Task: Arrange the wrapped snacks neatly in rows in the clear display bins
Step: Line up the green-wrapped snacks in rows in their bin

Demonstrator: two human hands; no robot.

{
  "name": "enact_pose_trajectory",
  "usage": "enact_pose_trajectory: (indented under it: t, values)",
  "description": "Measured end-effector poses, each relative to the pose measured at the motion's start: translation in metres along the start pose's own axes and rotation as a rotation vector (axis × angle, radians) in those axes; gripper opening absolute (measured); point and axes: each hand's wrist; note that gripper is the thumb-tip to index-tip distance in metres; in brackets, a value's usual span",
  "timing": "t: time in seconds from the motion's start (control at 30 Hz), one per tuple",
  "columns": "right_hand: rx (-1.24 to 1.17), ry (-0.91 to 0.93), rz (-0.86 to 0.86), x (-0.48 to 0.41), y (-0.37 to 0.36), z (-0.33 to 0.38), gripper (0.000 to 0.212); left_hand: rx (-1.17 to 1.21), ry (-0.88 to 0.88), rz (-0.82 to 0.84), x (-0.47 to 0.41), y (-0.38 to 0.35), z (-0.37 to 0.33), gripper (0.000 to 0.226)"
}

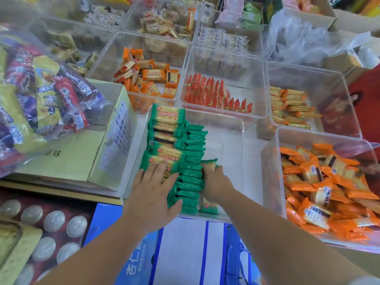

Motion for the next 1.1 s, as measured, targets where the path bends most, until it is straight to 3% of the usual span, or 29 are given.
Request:
enact_pose_trajectory:
  t: [0.1,0.37,0.57,0.67,0.77,0.9,0.97,1.1]
  values:
    - [-0.018,-0.018,-0.039,0.000,-0.007,0.001,0.076,-0.008,0.003,0.010,-0.001,-0.002,0.002,0.075]
    - [-0.183,0.012,-0.156,0.017,0.004,0.000,0.068,0.019,-0.024,-0.006,-0.002,-0.005,0.004,0.075]
    - [-0.243,-0.004,-0.054,0.048,0.007,-0.001,0.067,0.013,-0.046,0.017,-0.004,-0.006,0.007,0.078]
    - [-0.351,-0.027,-0.025,0.053,0.003,0.001,0.048,0.020,-0.054,0.010,-0.004,-0.006,0.007,0.076]
    - [-0.611,-0.042,-0.054,0.055,0.002,0.006,0.020,0.010,-0.061,0.017,-0.004,-0.007,0.007,0.076]
    - [-0.685,-0.148,-0.141,0.055,0.000,0.010,0.031,0.018,-0.059,0.020,-0.004,-0.007,0.008,0.077]
    - [-0.511,-0.197,-0.151,0.051,-0.002,0.009,0.038,0.013,-0.057,0.020,-0.004,-0.007,0.007,0.077]
    - [-0.394,-0.244,-0.075,0.038,-0.007,0.012,0.086,0.013,-0.044,0.019,-0.004,-0.008,0.005,0.074]
Point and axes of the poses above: each hand's wrist, its own x-axis away from the middle knuckle, its own y-axis out of the back of the hand, z = x × y, and after that the axes turned 11 degrees about z, right-handed
